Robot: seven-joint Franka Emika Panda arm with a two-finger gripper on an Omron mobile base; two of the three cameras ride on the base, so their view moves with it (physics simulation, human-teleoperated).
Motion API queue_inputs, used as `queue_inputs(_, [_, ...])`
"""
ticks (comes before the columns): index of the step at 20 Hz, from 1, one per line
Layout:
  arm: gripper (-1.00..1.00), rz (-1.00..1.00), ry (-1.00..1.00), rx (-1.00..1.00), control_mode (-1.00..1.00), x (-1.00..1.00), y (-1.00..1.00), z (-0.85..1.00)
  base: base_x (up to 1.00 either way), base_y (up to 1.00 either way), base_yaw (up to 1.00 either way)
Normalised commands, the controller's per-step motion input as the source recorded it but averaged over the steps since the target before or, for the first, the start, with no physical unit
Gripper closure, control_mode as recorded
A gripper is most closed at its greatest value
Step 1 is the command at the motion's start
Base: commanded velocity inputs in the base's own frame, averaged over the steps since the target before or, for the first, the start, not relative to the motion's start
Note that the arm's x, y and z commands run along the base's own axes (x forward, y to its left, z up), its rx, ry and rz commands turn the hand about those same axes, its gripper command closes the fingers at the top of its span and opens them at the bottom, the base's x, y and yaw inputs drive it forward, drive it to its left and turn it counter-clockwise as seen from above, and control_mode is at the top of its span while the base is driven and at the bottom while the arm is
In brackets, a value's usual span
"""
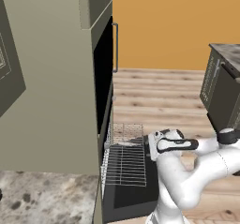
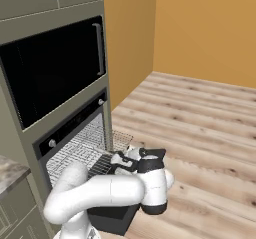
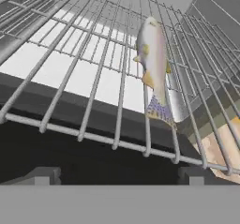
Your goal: Place the fish on the top rack of the oven, and slide the tray back inside. Close the oven door.
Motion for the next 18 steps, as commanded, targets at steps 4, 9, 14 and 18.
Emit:
queue_inputs(4, [-1.00,0.06,0.01,-0.03,-1.00,0.51,0.23,-0.94,0.00,0.00,0.00])
queue_inputs(9, [-1.00,0.04,0.15,0.00,-1.00,0.63,0.43,-0.59,0.00,0.00,0.00])
queue_inputs(14, [-1.00,0.00,0.02,-0.19,-1.00,0.60,0.98,0.87,0.00,0.00,0.00])
queue_inputs(18, [-1.00,0.00,0.00,-0.29,-1.00,0.52,0.96,0.86,0.00,0.00,0.00])
